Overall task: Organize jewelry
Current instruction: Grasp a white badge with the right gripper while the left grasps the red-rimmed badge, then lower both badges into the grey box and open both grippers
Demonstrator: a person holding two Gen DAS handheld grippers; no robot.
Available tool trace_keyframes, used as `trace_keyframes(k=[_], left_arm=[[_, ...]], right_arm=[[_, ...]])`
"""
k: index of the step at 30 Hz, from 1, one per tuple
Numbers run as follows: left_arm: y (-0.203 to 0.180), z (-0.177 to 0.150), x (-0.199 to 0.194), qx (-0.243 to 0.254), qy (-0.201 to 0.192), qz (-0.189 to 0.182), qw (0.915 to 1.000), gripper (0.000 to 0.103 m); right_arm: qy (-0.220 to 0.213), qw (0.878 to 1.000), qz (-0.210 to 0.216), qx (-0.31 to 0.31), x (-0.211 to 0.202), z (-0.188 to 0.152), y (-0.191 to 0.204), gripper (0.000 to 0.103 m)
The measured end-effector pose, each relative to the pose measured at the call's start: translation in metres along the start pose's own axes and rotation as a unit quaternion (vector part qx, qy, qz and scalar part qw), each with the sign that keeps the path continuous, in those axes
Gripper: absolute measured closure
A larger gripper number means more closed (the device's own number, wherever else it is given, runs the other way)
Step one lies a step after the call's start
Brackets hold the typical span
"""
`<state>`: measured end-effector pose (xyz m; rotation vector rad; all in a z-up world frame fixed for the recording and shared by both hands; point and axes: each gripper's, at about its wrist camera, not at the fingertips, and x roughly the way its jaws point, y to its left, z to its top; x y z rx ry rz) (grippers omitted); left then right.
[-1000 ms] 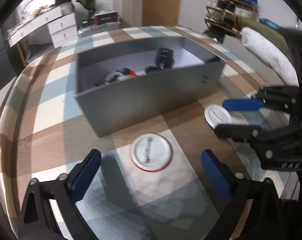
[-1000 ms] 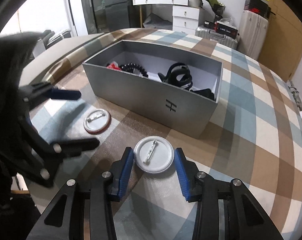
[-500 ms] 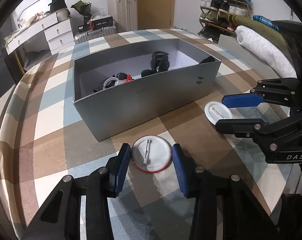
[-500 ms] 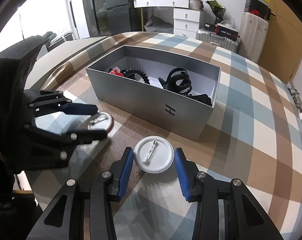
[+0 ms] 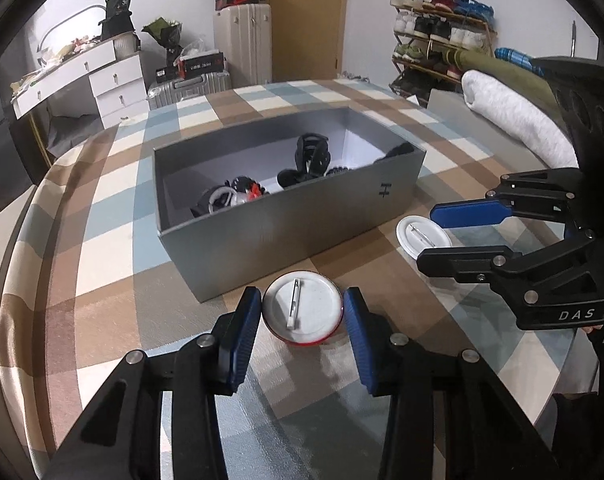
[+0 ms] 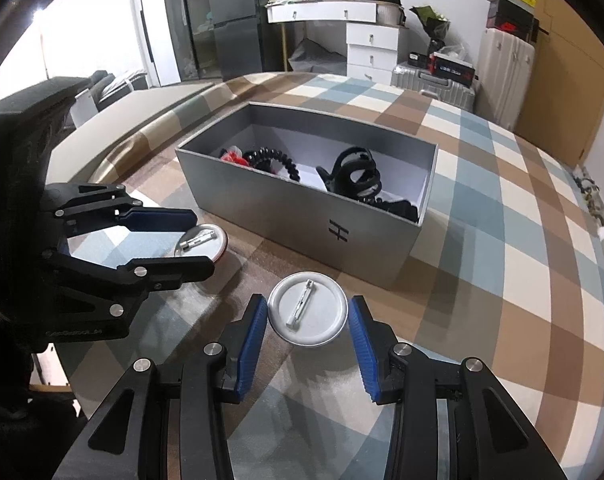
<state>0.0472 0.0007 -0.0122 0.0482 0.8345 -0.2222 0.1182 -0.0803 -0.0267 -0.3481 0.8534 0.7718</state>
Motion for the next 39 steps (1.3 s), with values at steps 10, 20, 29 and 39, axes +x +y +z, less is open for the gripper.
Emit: trace_keyframes(k=[10,20,29,39], left_arm=[[0.008,0.008,-0.026,-0.015,-0.067,-0.001,0.9976,0.066],[0.017,0.017,-0.042,-0.041,-0.111,0.003,0.993,0.066],[0.02,0.028,-0.044,-0.048,-0.128,0.018,0.9904,0.066],[0.02,0.042,-0.04,-0.045,-0.138,0.024,0.9892,0.066]], right_arm=[[-0.031,0.999,0.019,0.022,-0.017,0.006,-0.005,0.062],[-0.096,0.994,0.037,0.042,-0.042,0.014,-0.009,0.062],[-0.135,0.988,0.034,0.06,-0.055,0.023,-0.017,0.062],[-0.151,0.985,0.037,0.069,-0.054,0.036,-0.025,0.062]])
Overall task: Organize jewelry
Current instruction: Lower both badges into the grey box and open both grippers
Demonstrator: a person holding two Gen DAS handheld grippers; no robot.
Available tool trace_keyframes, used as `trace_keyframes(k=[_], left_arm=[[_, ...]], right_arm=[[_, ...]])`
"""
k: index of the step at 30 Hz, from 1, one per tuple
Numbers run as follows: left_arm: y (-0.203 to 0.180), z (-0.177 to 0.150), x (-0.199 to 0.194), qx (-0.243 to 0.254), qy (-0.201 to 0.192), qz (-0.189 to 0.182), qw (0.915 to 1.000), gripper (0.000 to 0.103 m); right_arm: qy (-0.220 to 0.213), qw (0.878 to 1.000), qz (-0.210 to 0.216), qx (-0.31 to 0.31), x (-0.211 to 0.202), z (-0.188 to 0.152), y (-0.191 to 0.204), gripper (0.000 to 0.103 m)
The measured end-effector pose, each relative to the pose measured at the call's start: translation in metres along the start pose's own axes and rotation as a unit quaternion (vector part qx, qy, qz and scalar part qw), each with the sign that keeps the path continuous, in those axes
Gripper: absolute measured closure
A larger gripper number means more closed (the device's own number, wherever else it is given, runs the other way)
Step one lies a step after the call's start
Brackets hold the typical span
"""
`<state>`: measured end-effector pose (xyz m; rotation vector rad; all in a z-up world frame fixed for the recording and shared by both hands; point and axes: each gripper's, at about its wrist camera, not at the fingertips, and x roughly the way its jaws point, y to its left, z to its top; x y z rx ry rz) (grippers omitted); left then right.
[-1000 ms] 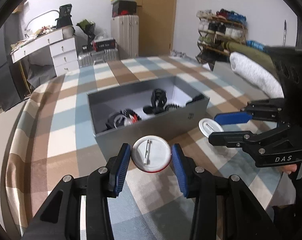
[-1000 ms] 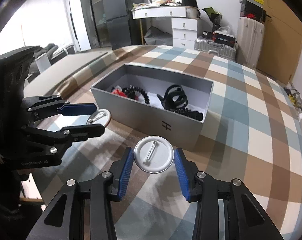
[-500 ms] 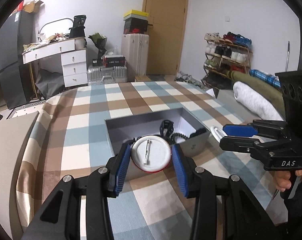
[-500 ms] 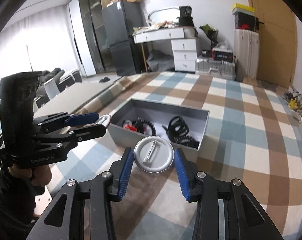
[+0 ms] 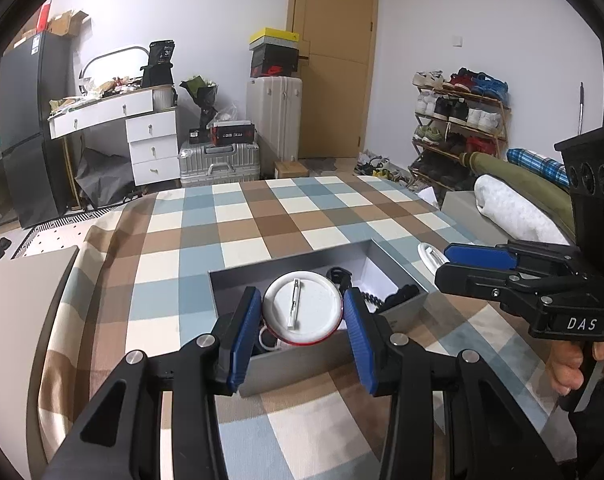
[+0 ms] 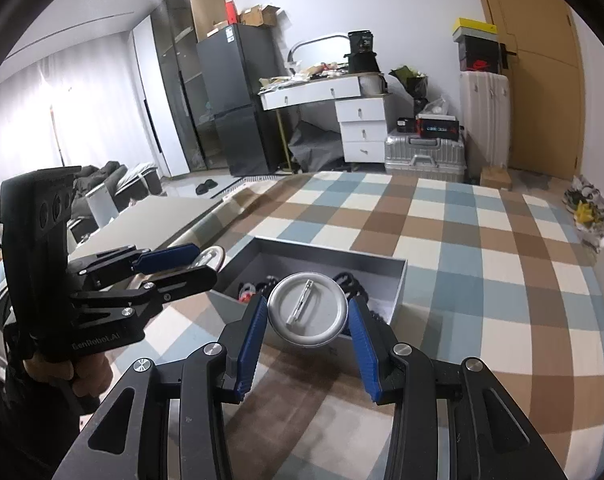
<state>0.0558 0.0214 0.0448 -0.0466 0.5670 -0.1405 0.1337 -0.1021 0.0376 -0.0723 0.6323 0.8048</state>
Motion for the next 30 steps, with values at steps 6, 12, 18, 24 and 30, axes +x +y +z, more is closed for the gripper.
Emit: trace_keyframes(k=[6,12,18,24,30], left_arm=[[0.003,0.006,0.012,0.0,0.0,0.006,1.0,0.066],[0.008,0.008,0.024,-0.008,0.005,0.009,0.9999,0.066],[0.012,0.004,0.033,-0.026,0.013,0.012,0.9995,0.066],[0.009,0.0,0.039,-0.027,0.016,0.012,0.9994,0.066],[0.007,-0.001,0.041,-0.024,0.015,0.014,0.9995,0.066]], right_arm=[[-0.009,1.0,0.003,0.024,0.009,0.004,-0.01,0.062],[-0.004,0.999,0.008,0.036,0.022,0.006,-0.016,0.062],[-0.005,0.998,0.011,0.055,0.028,0.0,-0.022,0.062],[0.003,0.997,0.003,0.074,0.035,-0.006,-0.033,0.062],[0.007,0.997,0.003,0.083,0.037,-0.007,-0.034,0.061]])
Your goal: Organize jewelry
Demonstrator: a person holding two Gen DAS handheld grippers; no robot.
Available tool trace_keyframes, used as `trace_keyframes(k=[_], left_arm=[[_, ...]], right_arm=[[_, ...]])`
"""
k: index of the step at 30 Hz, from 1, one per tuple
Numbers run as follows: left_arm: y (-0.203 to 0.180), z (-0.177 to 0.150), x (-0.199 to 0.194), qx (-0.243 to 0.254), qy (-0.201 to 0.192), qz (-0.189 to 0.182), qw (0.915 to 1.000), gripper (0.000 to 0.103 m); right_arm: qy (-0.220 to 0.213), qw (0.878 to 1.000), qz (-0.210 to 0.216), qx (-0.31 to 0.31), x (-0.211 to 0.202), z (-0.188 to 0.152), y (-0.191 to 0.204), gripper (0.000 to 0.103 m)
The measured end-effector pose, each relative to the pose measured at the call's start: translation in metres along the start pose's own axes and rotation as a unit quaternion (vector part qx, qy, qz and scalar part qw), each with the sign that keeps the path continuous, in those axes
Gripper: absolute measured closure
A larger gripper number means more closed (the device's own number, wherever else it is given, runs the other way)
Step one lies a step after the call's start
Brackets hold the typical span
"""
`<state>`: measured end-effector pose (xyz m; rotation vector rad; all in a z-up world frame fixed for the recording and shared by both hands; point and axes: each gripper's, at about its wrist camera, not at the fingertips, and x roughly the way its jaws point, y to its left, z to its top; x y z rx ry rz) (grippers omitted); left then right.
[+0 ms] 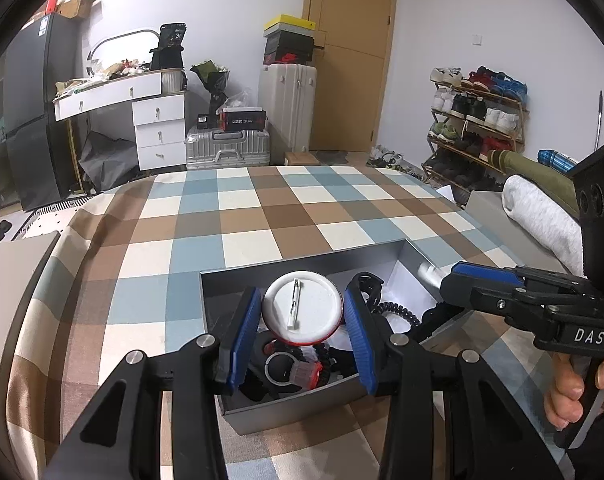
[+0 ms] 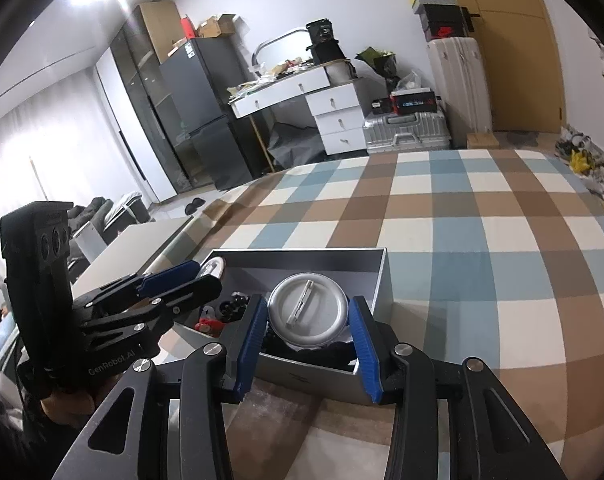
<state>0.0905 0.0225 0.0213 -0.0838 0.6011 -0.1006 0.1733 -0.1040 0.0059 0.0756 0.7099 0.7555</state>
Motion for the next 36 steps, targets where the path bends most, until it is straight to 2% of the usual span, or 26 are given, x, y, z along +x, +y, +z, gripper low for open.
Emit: trace_keyframes(k=[13,18,20,21,23,24,27,29,30,34,35,36], left_arm=[[-0.003,-0.004,0.006,0.007,0.007,0.001,1.0,0.066],[-0.006,-0.005,0.006,0.01,0.01,-0.011,0.9998,0.066],[-0.007,-0.005,0.006,0.009,0.013,-0.015,0.9998,0.065],[-0.008,-0.005,0.006,0.009,0.014,-0.013,0.9998,0.062],[-0.007,-0.005,0.006,0.006,0.017,-0.011,0.9998,0.045],[-0.006,-0.005,0.006,0.002,0.019,-0.009,0.9998,0.036],[-0.003,-0.005,0.003,-0.01,0.022,-0.008,0.9997,0.03],[-0.001,-0.005,0.002,-0.016,0.024,-0.002,0.9996,0.021],[0.0,-0.005,0.0,-0.019,0.021,0.004,0.9996,0.019],[0.0,-0.005,-0.003,-0.02,0.017,0.017,0.9995,0.017],[-0.001,-0.006,-0.005,-0.019,0.015,0.022,0.9995,0.014],[-0.002,-0.007,-0.007,-0.017,0.013,0.026,0.9994,0.007]], right_arm=[[0.004,1.0,-0.008,-0.003,0.002,-0.003,0.002,0.061],[0.006,1.0,-0.016,-0.01,-0.001,-0.003,0.003,0.059],[0.009,1.0,-0.016,-0.012,0.001,-0.003,0.004,0.055],[0.009,1.0,-0.016,-0.012,0.002,-0.002,0.004,0.055],[0.009,1.0,-0.017,-0.012,0.001,-0.002,0.003,0.054],[0.009,1.0,-0.018,-0.012,0.001,-0.002,0.003,0.048],[0.006,1.0,-0.018,-0.007,-0.002,0.0,0.0,0.034],[0.007,1.0,-0.014,-0.001,-0.004,0.002,-0.002,0.02],[0.008,1.0,-0.012,0.004,-0.006,0.003,-0.003,0.009],[-0.005,1.0,-0.009,0.002,-0.015,0.005,-0.002,0.0],[-0.011,1.0,-0.009,0.0,-0.017,0.005,-0.002,0.0],[-0.018,1.0,-0.01,-0.004,-0.02,0.005,-0.001,0.0]])
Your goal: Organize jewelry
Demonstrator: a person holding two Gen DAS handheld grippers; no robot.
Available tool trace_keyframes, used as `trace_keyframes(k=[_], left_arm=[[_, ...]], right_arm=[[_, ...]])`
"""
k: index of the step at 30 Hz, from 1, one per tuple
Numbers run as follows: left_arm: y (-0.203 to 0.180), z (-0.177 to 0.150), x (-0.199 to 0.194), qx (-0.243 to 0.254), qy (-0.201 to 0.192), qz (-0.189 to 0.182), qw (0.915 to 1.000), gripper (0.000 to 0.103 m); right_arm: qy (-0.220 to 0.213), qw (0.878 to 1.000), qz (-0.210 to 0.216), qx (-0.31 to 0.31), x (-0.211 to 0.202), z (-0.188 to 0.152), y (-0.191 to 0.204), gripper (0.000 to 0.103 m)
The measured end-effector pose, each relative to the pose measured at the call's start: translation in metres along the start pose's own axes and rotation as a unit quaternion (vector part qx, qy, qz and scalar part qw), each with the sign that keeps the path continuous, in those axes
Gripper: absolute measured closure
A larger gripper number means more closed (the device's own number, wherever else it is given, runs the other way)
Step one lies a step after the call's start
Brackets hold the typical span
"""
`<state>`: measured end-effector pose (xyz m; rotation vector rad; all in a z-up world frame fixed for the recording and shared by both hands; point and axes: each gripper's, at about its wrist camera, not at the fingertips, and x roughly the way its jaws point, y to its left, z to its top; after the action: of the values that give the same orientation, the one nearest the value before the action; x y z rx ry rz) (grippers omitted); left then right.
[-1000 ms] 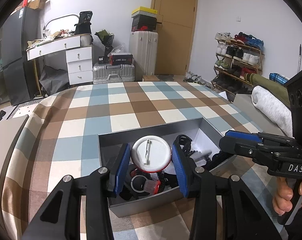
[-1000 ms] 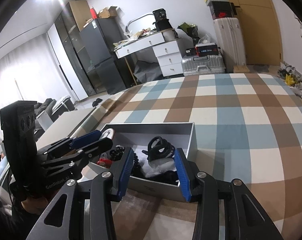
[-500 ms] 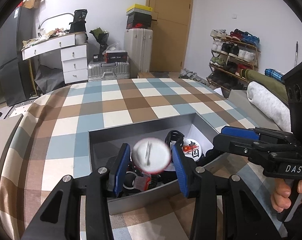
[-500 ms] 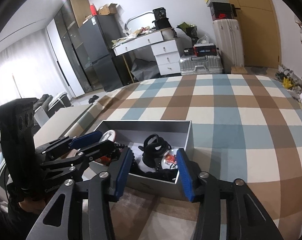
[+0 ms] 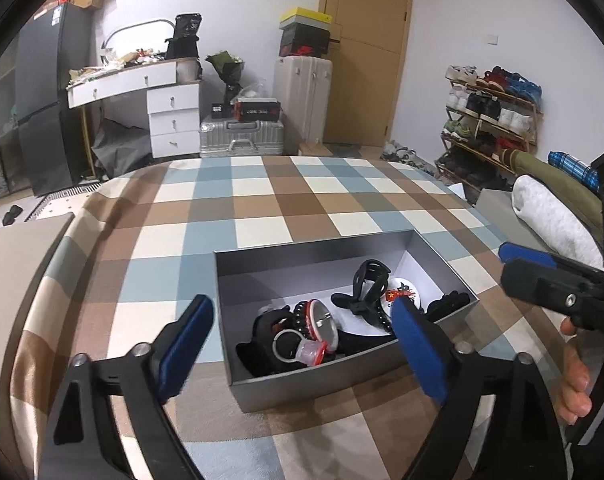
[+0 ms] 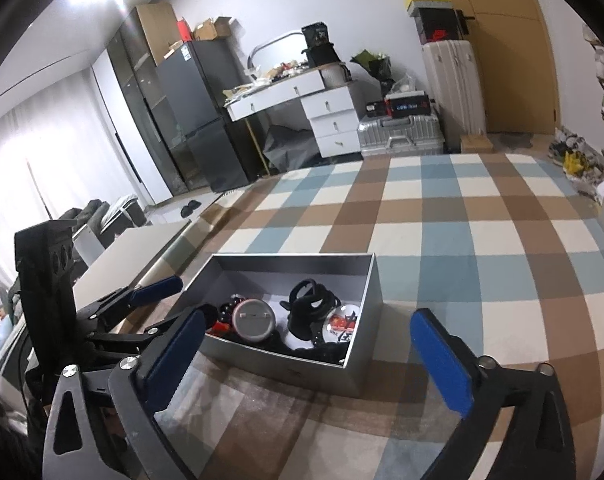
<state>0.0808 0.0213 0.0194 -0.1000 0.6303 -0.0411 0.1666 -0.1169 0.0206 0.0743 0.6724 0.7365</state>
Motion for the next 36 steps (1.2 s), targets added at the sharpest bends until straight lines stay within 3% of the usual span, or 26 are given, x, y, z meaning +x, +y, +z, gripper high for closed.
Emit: trace_keyframes(k=[2,13,16,36], left_arm=[[-0.001,-0.002,-0.005,0.003,-0.007,0.004,1.0,0.001],[-0.003,-0.013,-0.025,0.015,-0.051,0.011,0.9985,0.001],[0.001,-0.018,-0.026,0.003,-0.056,0.004,0.9984,0.001],[-0.002,-0.028,-0.026,0.023,-0.069,0.011,0.9973,0.001]], right_arm=[[-0.01,1.0,-0.005,-0.009,-0.003,-0.002,0.002,0.0],[-0.031,0.997,-0.023,-0.064,-0.016,-0.022,0.016,0.0],[-0.059,0.995,-0.027,-0.075,-0.021,-0.029,0.018,0.0],[-0.087,0.994,-0.013,-0.061,-0.028,-0.044,0.007,0.0]])
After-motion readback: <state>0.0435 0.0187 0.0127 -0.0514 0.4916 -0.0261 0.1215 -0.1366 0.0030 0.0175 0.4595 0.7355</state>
